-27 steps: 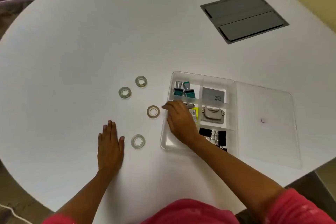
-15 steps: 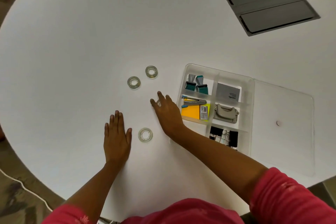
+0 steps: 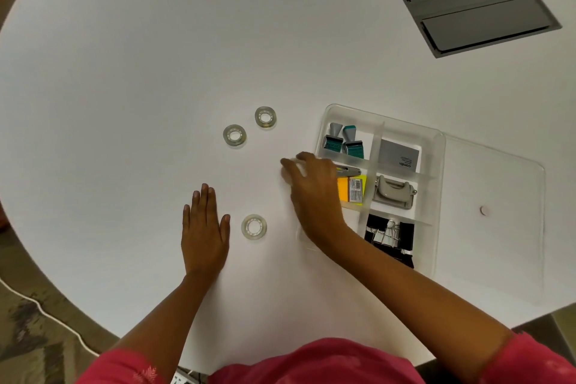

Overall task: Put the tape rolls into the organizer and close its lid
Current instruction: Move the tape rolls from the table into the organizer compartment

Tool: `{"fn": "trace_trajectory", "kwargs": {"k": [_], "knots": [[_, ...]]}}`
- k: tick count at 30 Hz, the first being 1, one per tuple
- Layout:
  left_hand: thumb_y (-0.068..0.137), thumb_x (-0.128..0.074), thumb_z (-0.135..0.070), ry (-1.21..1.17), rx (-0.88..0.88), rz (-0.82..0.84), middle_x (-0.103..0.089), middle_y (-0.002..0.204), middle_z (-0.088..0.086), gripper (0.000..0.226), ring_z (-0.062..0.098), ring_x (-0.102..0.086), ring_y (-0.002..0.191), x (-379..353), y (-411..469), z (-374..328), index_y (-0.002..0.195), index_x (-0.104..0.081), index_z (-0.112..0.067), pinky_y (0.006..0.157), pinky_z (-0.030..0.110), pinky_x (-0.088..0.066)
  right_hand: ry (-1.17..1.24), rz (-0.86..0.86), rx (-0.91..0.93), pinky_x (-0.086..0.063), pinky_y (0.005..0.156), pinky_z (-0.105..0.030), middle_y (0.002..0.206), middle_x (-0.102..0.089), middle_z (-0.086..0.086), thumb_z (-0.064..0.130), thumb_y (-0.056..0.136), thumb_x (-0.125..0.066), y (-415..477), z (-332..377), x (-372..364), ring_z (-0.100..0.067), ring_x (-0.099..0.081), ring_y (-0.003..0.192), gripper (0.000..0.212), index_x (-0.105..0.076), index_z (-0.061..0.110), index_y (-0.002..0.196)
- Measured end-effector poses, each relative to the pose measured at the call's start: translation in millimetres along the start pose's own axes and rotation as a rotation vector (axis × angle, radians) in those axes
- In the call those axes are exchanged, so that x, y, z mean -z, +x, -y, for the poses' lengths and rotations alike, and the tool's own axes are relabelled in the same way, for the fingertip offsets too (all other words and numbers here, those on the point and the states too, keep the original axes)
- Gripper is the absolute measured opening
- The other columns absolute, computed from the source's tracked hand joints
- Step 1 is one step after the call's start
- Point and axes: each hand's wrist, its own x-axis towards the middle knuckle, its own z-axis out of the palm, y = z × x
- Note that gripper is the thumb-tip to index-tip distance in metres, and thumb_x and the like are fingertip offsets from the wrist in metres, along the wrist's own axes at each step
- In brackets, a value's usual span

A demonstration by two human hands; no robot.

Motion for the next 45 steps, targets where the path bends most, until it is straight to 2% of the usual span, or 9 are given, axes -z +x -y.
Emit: {"fn": "trace_trajectory", "kwargs": {"k": [5,10,20,25,28,34,40,43,45], "knots": [[0.097,-0.026,-0.035,-0.012,-0.012,-0.007,-0.013,0.162,0.004,0.061,0.019,-0.010,0.150,1.5,-0.3,-2.4,0.152,-0.013,-0.012,0.123,0.040,-0.011,-0.099,0.034,-0.129,-0.033,0.083,-0.042,0.107,-0.067,-0.008,-0.008,0.062,-0.073,-40.0,-36.5,33.4,-0.034,-0.055,0.106,0.049,-0.068,0.016,0.104],[0.097,-0.027,-0.033,-0.012,0.003,-0.019,-0.015,0.161,0.005,0.061,0.020,-0.011,0.150,2.7,0.1,0.7,0.152,-0.015,-0.011,0.123,0.040,-0.011,0.077,0.233,-0.134,-0.041,0.078,-0.046,0.106,-0.067,-0.011,-0.007,0.063,-0.079,-60.8,-53.0,32.4,-0.039,-0.053,0.104,0.043,-0.070,0.013,0.100],[0.097,-0.028,-0.032,-0.025,-0.004,-0.025,-0.017,0.161,0.005,0.061,0.021,-0.013,0.150,1.5,-0.7,-2.1,0.152,-0.016,-0.011,0.122,0.040,-0.011,-0.148,0.325,0.153,-0.047,0.068,-0.037,0.097,-0.070,-0.002,0.008,0.061,-0.087,-63.9,-61.9,20.9,-0.026,-0.053,0.091,0.038,-0.071,0.018,0.094],[0.097,-0.028,-0.033,-0.029,0.002,-0.030,-0.017,0.161,0.005,0.060,0.021,-0.013,0.149,2.3,0.7,1.5,0.152,-0.017,-0.011,0.122,0.040,-0.012,-0.263,0.428,0.095,-0.048,0.067,-0.035,0.090,-0.071,-0.001,0.012,0.064,-0.086,-63.1,-68.4,26.2,-0.028,-0.062,0.089,0.028,-0.073,0.017,0.088],[0.097,-0.027,-0.034,-0.036,-0.003,-0.030,-0.017,0.161,0.004,0.060,0.020,-0.012,0.150,0.9,-0.6,-0.1,0.152,-0.016,-0.012,0.123,0.039,-0.010,-0.261,0.449,0.083,-0.047,0.074,-0.038,0.103,-0.069,-0.005,0.008,0.071,-0.080,-64.5,-67.1,28.1,-0.031,-0.060,0.098,0.029,-0.071,0.015,0.098],[0.097,-0.026,-0.034,-0.031,0.002,-0.031,-0.016,0.161,0.004,0.060,0.019,-0.011,0.150,0.4,-0.5,0.9,0.152,-0.014,-0.013,0.123,0.037,-0.009,-0.043,0.244,0.094,-0.045,0.066,-0.039,0.098,-0.068,-0.012,-0.018,0.057,-0.063,-52.2,-26.7,31.9,-0.032,-0.059,0.085,0.039,-0.069,0.008,0.085],[0.097,-0.023,-0.036,-0.015,0.010,-0.029,-0.017,0.161,0.004,0.060,0.018,-0.011,0.150,-1.1,-0.1,0.9,0.152,-0.014,-0.013,0.123,0.039,-0.010,0.173,0.389,0.280,-0.048,0.082,-0.045,0.127,-0.056,-0.025,-0.014,0.074,-0.047,-45.0,26.9,-2.0,-0.043,-0.053,0.107,0.046,-0.065,0.007,0.111],[0.097,-0.021,-0.037,-0.002,0.014,-0.019,-0.015,0.162,0.004,0.061,0.018,-0.009,0.150,-0.9,0.0,0.2,0.153,-0.012,-0.014,0.123,0.038,-0.009,0.122,0.506,0.329,-0.046,0.090,-0.051,0.141,-0.042,-0.027,-0.004,0.078,-0.069,-48.5,41.1,-30.9,-0.046,-0.045,0.119,0.051,-0.055,0.009,0.125],[0.097,-0.022,-0.036,-0.006,0.016,-0.020,-0.015,0.162,0.005,0.060,0.018,-0.009,0.150,-0.3,0.0,-0.2,0.152,-0.012,-0.013,0.123,0.038,-0.009,0.008,0.556,0.381,-0.050,0.087,-0.043,0.138,-0.045,-0.024,0.003,0.075,-0.075,-48.9,47.8,-44.5,-0.040,-0.050,0.113,0.053,-0.055,0.010,0.123]]}}
